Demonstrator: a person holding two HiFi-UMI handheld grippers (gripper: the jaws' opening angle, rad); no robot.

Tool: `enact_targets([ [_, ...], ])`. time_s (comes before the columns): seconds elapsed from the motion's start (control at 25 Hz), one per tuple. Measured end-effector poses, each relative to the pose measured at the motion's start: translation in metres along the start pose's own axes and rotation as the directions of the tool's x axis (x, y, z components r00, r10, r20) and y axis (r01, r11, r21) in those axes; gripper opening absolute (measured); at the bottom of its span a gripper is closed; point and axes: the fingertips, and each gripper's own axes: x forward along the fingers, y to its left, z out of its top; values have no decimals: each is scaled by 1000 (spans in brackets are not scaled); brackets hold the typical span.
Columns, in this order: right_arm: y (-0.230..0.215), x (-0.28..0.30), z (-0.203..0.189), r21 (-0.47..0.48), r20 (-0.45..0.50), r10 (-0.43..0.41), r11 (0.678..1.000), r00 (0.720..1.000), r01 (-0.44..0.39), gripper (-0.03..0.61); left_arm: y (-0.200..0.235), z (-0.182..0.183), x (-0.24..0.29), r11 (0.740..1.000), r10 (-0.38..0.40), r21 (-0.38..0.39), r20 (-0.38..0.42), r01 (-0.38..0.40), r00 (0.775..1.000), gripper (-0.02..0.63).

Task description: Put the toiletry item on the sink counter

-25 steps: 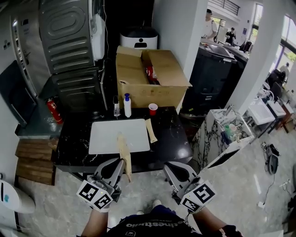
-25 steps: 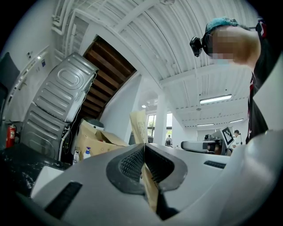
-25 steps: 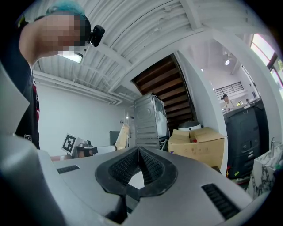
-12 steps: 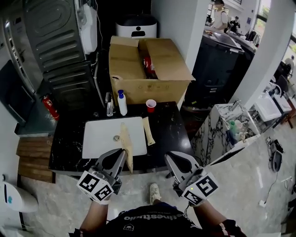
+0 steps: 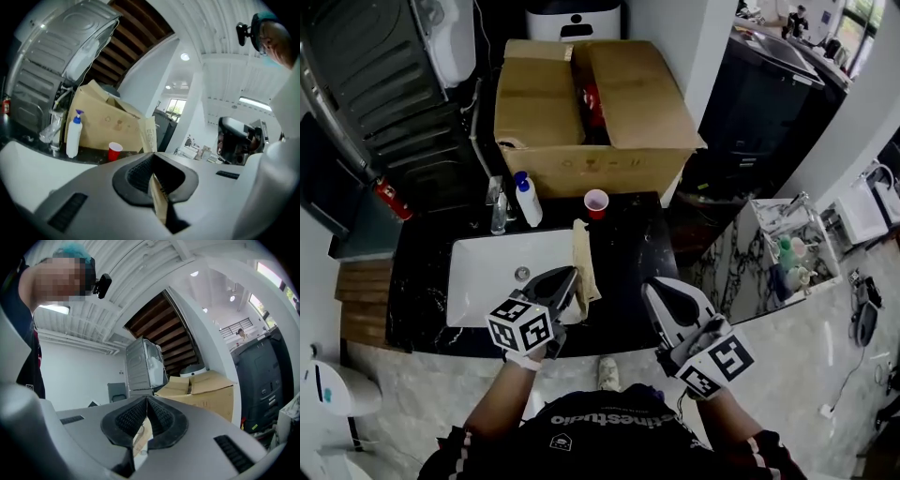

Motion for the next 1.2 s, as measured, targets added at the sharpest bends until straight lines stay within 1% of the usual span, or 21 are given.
enact_targets([
  [0.04,-11,2,-3,9,-5,-2,1000,1000,2,38,8,-9,17,999,12,-50,-28,-14,1000,17],
  [0.12,-31,7,-11,32,-15,-5,999,1000,5,38,22,-26,47,988,40,-146,-77,-51,996,17],
  [0.2,-49,11,-18,54,-26,-7,998,1000,9,38,33,-44,73,977,71,-188,-140,-96,988,17],
  [0.36,-78,20,-24,81,-34,-5,997,999,8,38,47,-77,126,966,107,-197,-280,-166,954,17],
  [0.48,-91,25,-25,91,-34,4,996,999,-1,38,62,-95,155,960,158,-160,-369,-230,916,17],
  [0.52,-95,26,-25,92,-33,6,996,999,-3,38,65,-101,164,957,162,-163,-390,-241,907,17],
  [0.68,-109,32,-22,102,-17,14,995,1000,-12,38,75,-119,182,929,154,-243,-436,-280,887,17],
  [0.72,-112,33,-22,104,-12,14,994,1000,-13,38,77,-123,184,924,157,-249,-446,-291,881,17],
  [0.84,-124,36,-22,118,-5,14,993,1000,-14,38,81,-129,190,923,169,-230,-475,-307,863,17],
  [0.92,-127,38,-24,127,-7,18,992,1000,-17,38,82,-131,194,925,168,-222,-488,-308,857,18],
  [1.12,-131,42,-23,125,1,21,992,1000,-21,38,82,-130,197,926,164,-228,-478,-302,863,24],
  [1.2,-133,43,-23,126,1,19,992,1000,-19,38,81,-128,198,926,158,-234,-471,-296,868,63],
])
